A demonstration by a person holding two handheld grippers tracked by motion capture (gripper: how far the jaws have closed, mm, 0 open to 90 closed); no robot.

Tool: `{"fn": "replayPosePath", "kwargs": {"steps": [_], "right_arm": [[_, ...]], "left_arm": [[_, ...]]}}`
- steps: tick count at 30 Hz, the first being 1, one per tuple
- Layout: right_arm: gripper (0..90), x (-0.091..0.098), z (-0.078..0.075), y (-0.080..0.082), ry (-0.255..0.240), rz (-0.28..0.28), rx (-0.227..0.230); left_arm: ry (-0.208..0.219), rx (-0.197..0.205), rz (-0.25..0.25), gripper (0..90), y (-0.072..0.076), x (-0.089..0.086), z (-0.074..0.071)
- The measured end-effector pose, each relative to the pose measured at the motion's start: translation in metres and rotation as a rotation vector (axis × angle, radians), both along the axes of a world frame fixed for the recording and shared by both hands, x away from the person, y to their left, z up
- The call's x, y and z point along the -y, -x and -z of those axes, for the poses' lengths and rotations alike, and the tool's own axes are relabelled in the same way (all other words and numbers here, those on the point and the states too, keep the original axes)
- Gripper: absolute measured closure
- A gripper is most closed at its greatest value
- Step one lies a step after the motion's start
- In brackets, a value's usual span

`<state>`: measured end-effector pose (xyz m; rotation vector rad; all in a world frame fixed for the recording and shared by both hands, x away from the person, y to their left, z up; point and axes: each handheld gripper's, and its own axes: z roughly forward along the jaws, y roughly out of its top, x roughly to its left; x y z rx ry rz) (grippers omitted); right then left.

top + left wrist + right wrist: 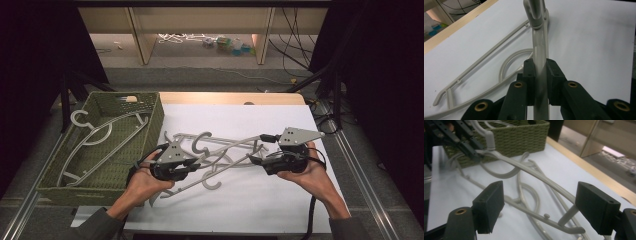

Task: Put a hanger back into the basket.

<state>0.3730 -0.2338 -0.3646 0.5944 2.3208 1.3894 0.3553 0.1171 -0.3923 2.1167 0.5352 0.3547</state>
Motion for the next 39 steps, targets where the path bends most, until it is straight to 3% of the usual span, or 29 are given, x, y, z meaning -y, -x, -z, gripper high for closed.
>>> {"fn": "replayPosePath", "kwargs": {"steps": [5,12,19,21,23,24,28,35,39], "right_arm": [[23.0,0.001,0.002,0.006,-0.027,0.067,0.017],[22.2,0.003,0.010,0.014,-0.046,0.110,0.024],[21.8,0.001,0.021,0.022,-0.034,0.095,-0.013],[21.5,0.000,0.026,0.023,-0.036,0.091,-0.003],[20.7,0.000,0.028,0.025,-0.037,0.086,-0.029],[20.2,0.001,0.029,0.025,-0.038,0.093,-0.009],[18.8,0.002,0.033,0.029,-0.061,0.113,-0.005],[18.4,0.005,0.040,0.032,-0.078,0.141,0.008],[18.0,0.003,0.045,0.034,-0.100,0.158,0.016]], "left_arm": [[0.043,-0.032,-0.035,79.6,-0.002,-0.007,-0.003],[0.114,-0.070,-0.069,79.6,-0.006,-0.018,-0.010],[0.174,-0.106,-0.091,79.6,-0.008,-0.029,-0.017],[0.196,-0.116,-0.096,79.6,-0.008,-0.032,-0.019],[0.218,-0.133,-0.102,79.6,-0.007,-0.035,-0.022],[0.228,-0.147,-0.103,79.6,-0.007,-0.038,-0.024],[0.293,-0.177,-0.116,79.6,-0.005,-0.048,-0.032],[0.375,-0.147,-0.150,79.6,0.003,-0.071,-0.060],[0.380,-0.120,-0.147,79.5,0.006,-0.080,-0.077]]}}
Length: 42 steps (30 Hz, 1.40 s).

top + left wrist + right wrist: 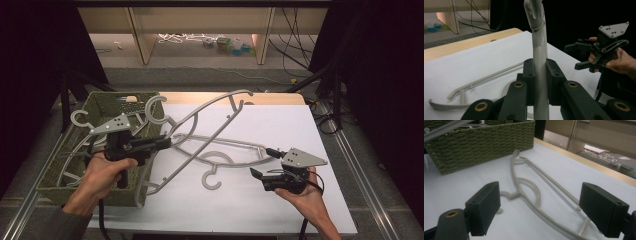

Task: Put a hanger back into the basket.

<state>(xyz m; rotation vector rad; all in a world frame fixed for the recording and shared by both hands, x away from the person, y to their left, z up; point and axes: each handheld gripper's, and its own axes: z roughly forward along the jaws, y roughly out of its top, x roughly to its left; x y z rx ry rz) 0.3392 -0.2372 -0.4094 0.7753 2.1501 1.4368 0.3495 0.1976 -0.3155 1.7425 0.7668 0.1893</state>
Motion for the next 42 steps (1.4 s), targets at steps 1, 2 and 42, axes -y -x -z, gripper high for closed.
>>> {"fn": "replayPosePath", "kwargs": {"steps": [1,2,42], "right_arm": [[18.0,0.000,0.000,0.001,0.004,-0.005,0.000],[18.0,-0.001,0.001,0.001,-0.015,-0.009,0.003],[18.0,-0.006,0.016,0.015,0.004,-0.028,-0.038]], "left_arm": [[-0.003,0.004,-0.007,79.6,0.000,-0.002,-0.003],[0.002,0.006,-0.009,79.6,0.000,-0.005,-0.006],[-0.026,-0.019,-0.335,79.5,-0.056,-0.147,-0.027]]}}
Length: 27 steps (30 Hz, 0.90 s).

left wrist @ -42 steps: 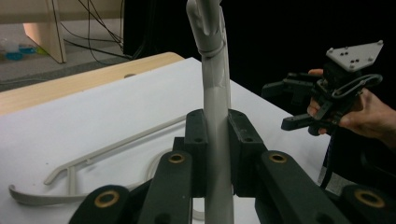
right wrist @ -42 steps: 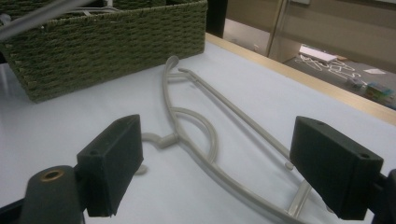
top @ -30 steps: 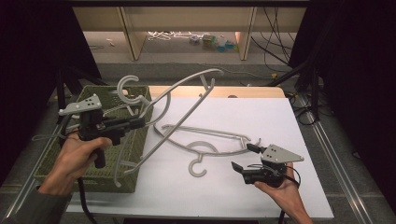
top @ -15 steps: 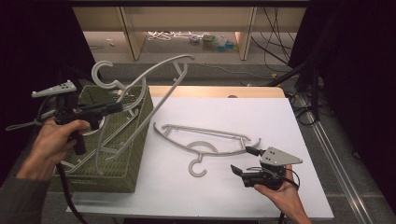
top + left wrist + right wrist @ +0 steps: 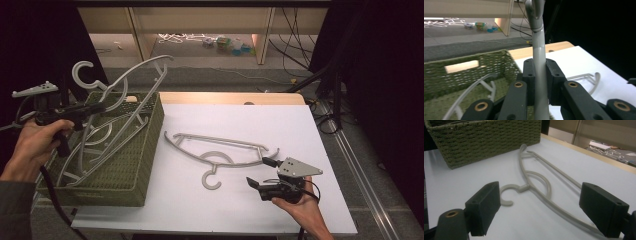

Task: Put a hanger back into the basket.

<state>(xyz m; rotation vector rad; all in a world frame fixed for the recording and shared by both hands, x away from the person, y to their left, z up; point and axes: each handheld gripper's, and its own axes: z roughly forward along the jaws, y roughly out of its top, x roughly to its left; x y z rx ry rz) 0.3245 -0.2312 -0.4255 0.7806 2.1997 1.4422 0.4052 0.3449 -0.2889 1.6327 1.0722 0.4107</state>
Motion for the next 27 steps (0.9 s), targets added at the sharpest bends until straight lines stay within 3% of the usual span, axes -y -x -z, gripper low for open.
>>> {"fn": "replayPosePath", "kwargs": {"steps": [4,17,27], "right_arm": [[18.0,-0.001,0.001,0.000,0.000,-0.003,-0.003],[18.2,-0.001,0.001,-0.001,0.003,-0.007,-0.003],[18.3,-0.001,0.001,-0.001,0.009,-0.013,-0.005]], "left_arm": [[-0.007,-0.005,-0.018,79.5,-0.003,-0.012,0.008],[-0.123,-0.028,-0.023,79.5,-0.009,-0.036,0.029],[-0.184,-0.056,-0.025,79.5,-0.010,-0.047,0.046]]}}
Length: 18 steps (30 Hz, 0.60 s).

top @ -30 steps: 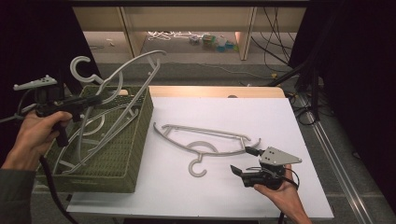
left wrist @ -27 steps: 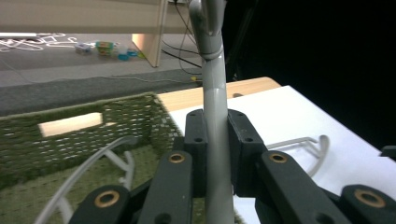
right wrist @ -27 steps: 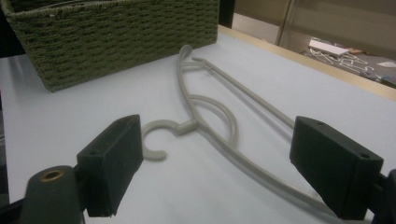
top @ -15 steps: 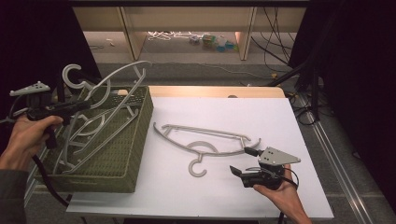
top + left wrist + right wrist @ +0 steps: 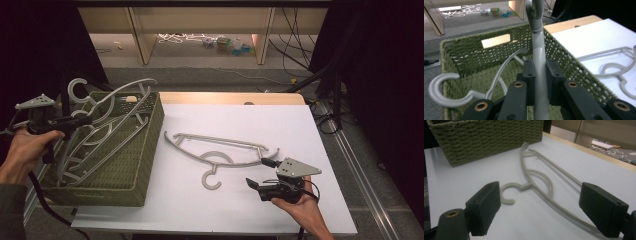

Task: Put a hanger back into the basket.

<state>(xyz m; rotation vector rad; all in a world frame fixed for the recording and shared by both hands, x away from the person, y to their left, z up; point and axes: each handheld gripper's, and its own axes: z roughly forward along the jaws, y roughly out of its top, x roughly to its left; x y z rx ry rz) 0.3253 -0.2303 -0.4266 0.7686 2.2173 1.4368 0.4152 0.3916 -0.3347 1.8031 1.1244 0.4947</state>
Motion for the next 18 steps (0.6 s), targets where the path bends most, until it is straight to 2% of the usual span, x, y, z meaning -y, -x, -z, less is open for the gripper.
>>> {"fn": "replayPosePath", "kwargs": {"steps": [3,9,10,13,18], "right_arm": [[18.3,0.000,0.000,0.000,-0.004,0.000,-0.003],[18.4,-0.001,0.000,0.000,0.001,-0.006,-0.005],[18.4,0.000,0.000,0.000,0.007,-0.007,-0.003],[18.4,-0.001,0.001,-0.001,-0.001,-0.003,-0.004],[18.4,-0.002,0.002,-0.001,-0.003,-0.001,0.004]], "left_arm": [[-0.039,-0.007,0.008,79.4,0.001,-0.004,0.004],[-0.070,-0.018,0.020,79.5,0.003,-0.010,0.012],[-0.060,-0.016,0.029,79.4,0.003,-0.010,0.013],[-0.076,-0.020,0.043,79.4,0.005,-0.011,0.017],[-0.074,-0.062,0.033,79.4,0.004,-0.013,0.031]]}}
